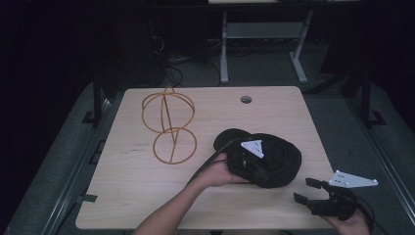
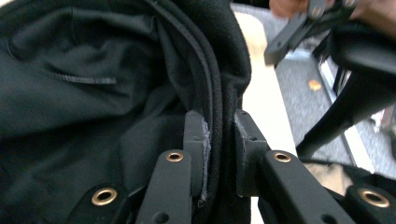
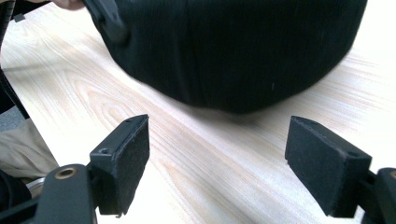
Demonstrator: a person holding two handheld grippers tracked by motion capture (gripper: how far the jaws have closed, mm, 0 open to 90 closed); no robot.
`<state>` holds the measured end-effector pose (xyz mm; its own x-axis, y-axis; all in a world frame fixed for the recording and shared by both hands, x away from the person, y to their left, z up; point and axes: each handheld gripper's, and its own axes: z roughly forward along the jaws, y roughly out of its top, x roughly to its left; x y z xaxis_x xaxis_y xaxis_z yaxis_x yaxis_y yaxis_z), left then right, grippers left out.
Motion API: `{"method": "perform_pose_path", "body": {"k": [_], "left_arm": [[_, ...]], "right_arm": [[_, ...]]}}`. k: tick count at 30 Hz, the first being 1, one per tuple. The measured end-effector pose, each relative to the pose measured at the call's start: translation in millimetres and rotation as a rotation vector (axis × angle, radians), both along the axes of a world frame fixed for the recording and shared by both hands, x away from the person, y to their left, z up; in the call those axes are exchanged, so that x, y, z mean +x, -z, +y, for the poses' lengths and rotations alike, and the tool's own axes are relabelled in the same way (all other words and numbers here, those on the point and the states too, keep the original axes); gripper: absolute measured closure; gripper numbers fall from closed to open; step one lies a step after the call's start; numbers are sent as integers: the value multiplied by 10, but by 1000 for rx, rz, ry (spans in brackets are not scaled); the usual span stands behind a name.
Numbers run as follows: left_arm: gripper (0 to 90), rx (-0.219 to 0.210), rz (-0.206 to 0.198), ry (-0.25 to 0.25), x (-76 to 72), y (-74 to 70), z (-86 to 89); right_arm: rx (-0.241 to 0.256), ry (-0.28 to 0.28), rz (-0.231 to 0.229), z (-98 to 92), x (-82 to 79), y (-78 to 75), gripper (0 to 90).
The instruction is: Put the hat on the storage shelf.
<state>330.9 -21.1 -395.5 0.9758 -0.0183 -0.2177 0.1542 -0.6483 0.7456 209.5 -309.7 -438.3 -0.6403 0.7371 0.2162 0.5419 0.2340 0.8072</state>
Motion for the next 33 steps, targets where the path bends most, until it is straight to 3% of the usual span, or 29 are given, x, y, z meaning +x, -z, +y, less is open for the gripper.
{"method": "perform_pose_path", "body": {"k": [14,21,26,33], "left_arm": [[780,-163,56,-51,59,-282,286],[780,-205,75,-58,67,-373,370],[778,-222,64,-56,55,-440,414],[778,-274,82,-63,50,-507,469]], "right_arm": [[53,6,-66,108,-5,-112,207],[76,15,-77,135,0,-147,199],[86,2,-92,171,-9,-180,200],[92,-28,-110,267,17,-204,194]]}}
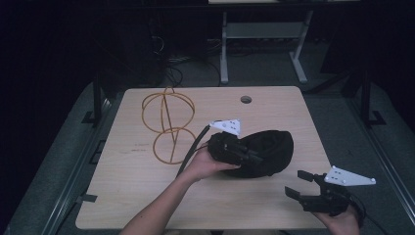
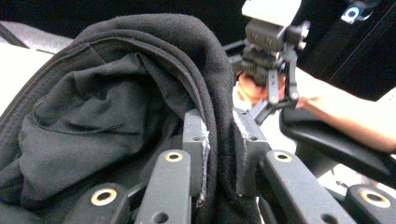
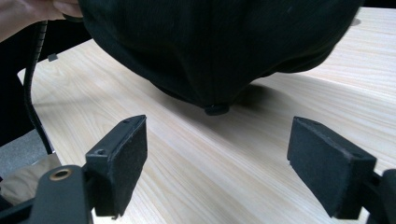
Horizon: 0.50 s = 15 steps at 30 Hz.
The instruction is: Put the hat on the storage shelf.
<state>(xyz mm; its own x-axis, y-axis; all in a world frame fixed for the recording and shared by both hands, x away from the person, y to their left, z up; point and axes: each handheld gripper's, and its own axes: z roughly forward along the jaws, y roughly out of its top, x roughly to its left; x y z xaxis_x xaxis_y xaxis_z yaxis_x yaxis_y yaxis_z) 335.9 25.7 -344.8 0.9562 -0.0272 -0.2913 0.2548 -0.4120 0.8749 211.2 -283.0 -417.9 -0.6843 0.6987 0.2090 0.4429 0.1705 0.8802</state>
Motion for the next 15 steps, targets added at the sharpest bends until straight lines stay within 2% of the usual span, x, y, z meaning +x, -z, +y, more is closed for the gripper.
{"method": "perform_pose_path", "body": {"k": [5,8,15], "left_arm": [[778,-35,7,-6,-3,-80,32],[778,-53,-5,-2,-38,-151,53],[777,-68,-21,-10,-77,-231,72]], "right_arm": [[0,-3,-16,77,30,-29,191],[3,5,-40,135,71,-78,184],[0,6,-72,250,151,-137,165]]}}
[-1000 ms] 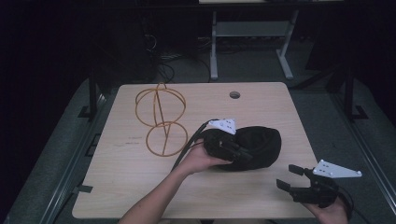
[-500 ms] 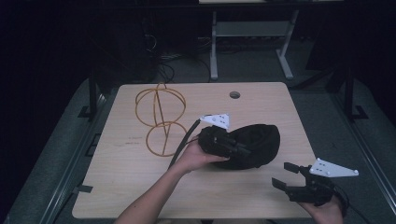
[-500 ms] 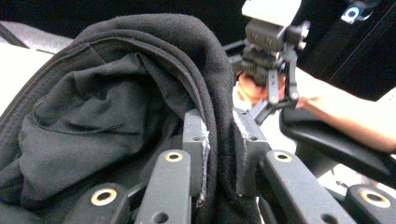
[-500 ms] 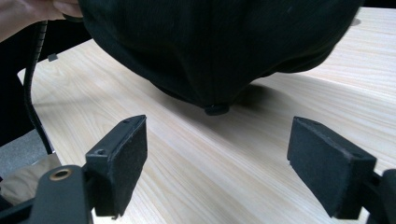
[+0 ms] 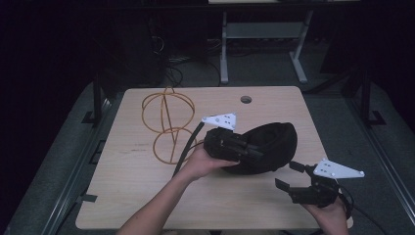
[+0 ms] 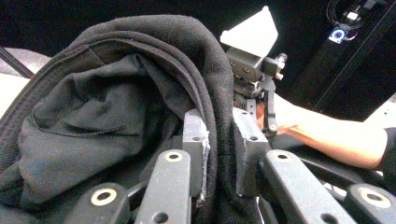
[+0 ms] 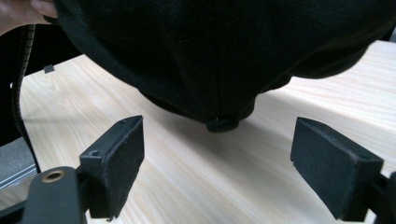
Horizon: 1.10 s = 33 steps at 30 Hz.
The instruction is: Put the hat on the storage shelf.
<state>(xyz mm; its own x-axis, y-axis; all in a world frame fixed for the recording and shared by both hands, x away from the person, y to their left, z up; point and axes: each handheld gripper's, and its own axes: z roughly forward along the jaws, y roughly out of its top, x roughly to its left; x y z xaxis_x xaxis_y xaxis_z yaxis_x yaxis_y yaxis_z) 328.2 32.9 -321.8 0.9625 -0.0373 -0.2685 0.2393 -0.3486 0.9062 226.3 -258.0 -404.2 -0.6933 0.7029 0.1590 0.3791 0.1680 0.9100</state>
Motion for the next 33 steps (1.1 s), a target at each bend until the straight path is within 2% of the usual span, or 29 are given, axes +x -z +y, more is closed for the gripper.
{"method": "perform_pose_path", "body": {"k": [6,13,19,23,25,29,33], "left_arm": [[777,-14,-4,11,-23,-49,-34],[776,-16,-13,20,-31,-87,-70],[776,-11,-14,31,-51,-111,-112],[776,-6,-15,42,-71,-108,-140],[776,-6,-10,42,-78,-106,-151],[777,-2,-18,46,-75,-103,-163],[776,-15,-8,42,-68,-104,-157]], "right_arm": [[31,28,-25,39,37,-30,143],[66,34,-41,46,67,-39,140],[100,41,-66,35,84,-55,167],[110,37,-94,20,74,-75,265],[106,36,-109,27,65,-87,344],[102,39,-141,44,56,-115,519],[68,43,-193,64,42,-182,728]]}}
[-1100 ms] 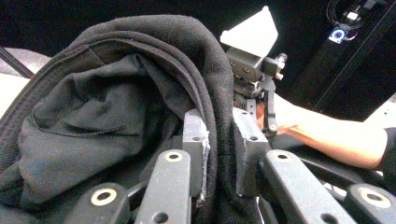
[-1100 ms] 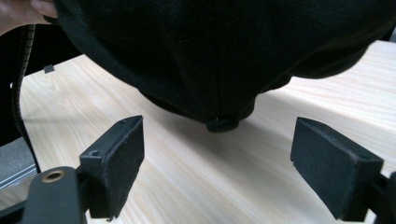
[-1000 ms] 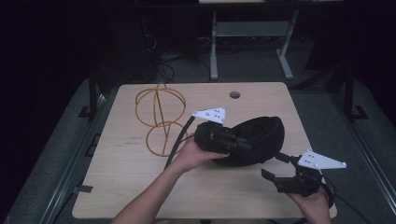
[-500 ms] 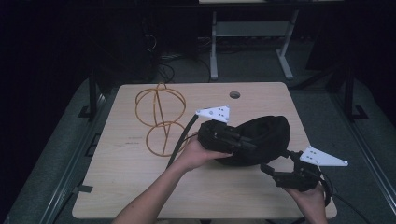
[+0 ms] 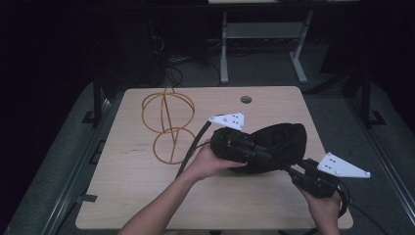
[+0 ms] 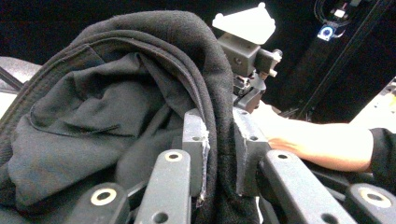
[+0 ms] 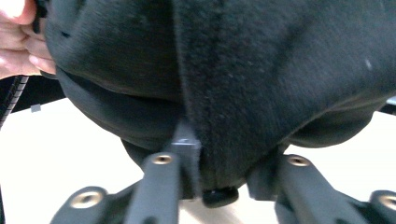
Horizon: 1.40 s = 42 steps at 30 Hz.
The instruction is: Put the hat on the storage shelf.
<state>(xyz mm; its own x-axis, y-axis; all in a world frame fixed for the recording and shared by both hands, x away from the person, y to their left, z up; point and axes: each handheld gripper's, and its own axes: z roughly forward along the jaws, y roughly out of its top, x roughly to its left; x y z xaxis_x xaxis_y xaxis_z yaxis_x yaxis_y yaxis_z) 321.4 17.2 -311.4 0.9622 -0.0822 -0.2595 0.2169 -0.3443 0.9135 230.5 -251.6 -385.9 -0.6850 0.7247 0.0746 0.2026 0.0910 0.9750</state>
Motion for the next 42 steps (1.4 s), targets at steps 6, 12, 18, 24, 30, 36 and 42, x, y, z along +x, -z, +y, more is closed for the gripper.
{"method": "perform_pose_path", "body": {"k": [6,12,18,24,30,36,42], "left_arm": [[768,-19,6,-14,24,-11,53],[714,-22,2,-40,54,-14,110],[677,-8,-16,-59,56,-7,132],[584,-6,-52,-107,45,-50,226],[473,55,-140,-173,-26,-99,373],[448,122,-192,-203,-121,-53,518],[421,161,-221,-224,-175,28,671]], "right_arm": [[-16,15,-41,43,-8,-106,835],[-14,25,-61,56,-24,-171,850],[-31,25,-76,45,-8,-254,855],[-53,25,-98,22,-1,-362,857],[-74,27,-96,-42,32,-443,858],[-76,25,-77,-97,53,-505,857],[-79,19,-61,-97,100,-573,857]]}}
